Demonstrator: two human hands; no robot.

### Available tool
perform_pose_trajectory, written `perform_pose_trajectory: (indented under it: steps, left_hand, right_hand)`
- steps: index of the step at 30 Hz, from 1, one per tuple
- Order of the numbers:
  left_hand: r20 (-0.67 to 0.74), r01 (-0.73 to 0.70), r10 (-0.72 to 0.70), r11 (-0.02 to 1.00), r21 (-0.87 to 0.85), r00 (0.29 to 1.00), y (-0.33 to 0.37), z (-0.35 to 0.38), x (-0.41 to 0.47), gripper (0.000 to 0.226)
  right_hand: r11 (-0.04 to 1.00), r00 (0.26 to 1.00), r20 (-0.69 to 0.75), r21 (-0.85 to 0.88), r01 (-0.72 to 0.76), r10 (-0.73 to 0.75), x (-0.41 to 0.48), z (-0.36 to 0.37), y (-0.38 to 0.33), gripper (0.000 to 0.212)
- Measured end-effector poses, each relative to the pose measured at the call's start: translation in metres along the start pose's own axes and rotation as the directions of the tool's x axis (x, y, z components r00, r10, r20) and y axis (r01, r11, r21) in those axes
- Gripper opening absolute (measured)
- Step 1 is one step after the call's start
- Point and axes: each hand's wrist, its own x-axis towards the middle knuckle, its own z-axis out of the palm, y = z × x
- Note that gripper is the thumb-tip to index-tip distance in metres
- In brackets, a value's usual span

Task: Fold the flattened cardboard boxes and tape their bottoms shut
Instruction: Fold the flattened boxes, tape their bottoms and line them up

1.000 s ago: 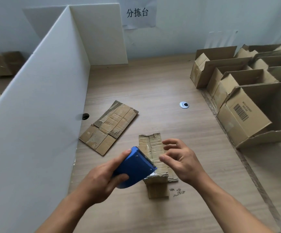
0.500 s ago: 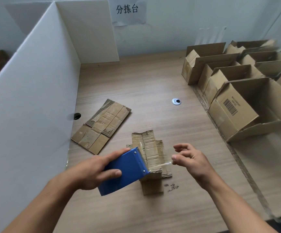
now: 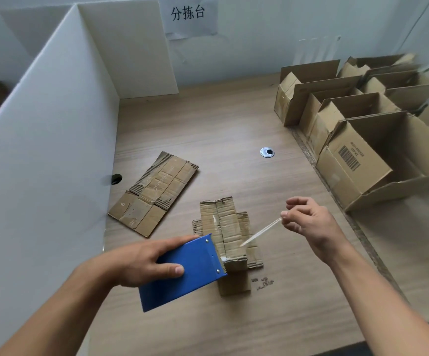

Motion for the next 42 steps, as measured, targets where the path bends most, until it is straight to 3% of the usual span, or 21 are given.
perform_pose_trajectory:
  steps: [1,4,7,11,18,28,35,42]
  left_hand:
    - [0.005,0.013,-0.013,1.0,0.003,1.0,-0.002,-0.001,-0.002,0.056]
    - [-0.001,0.074,-0.074,0.996,-0.048,0.997,-0.016,-0.002,-0.012,0.05]
    - [0.008,0.101,-0.1,0.991,-0.084,0.995,-0.022,-0.003,-0.012,0.051]
    - [0.022,0.139,-0.14,0.989,0.041,0.99,-0.015,-0.004,-0.004,0.048]
    - [0.024,0.227,-0.239,0.945,0.234,0.971,-0.012,-0.009,0.015,0.056]
    - [-0.01,0.324,-0.331,0.918,0.23,0.944,-0.025,-0.011,0.02,0.057]
    - [-0.039,0.352,-0.352,0.912,0.211,0.935,-0.016,0.012,0.049,0.052]
    - [-0.059,0.435,-0.438,0.852,0.29,0.897,-0.015,0.009,0.055,0.058]
  right_hand:
    - [0.999,0.999,-0.033,0.048,-0.019,0.02,0.003,-0.004,-0.003,0.007]
    - [0.993,0.991,-0.12,0.11,-0.043,0.057,0.012,-0.029,-0.009,0.02]
    - [0.997,0.991,-0.116,0.05,-0.064,0.07,0.011,-0.046,-0.005,0.016]
    - [0.983,0.982,-0.113,-0.086,-0.16,0.15,0.004,-0.054,0.027,0.007]
    - [0.963,0.964,-0.177,-0.148,-0.224,0.197,-0.013,-0.044,0.077,0.026]
    - [0.941,0.959,-0.139,-0.202,-0.271,0.247,-0.029,-0.021,0.093,0.028]
    - [0.835,0.926,-0.226,-0.407,-0.371,0.302,-0.019,0.0,0.109,0.028]
    - [0.716,0.907,-0.092,-0.582,-0.384,0.412,-0.017,0.048,0.13,0.035]
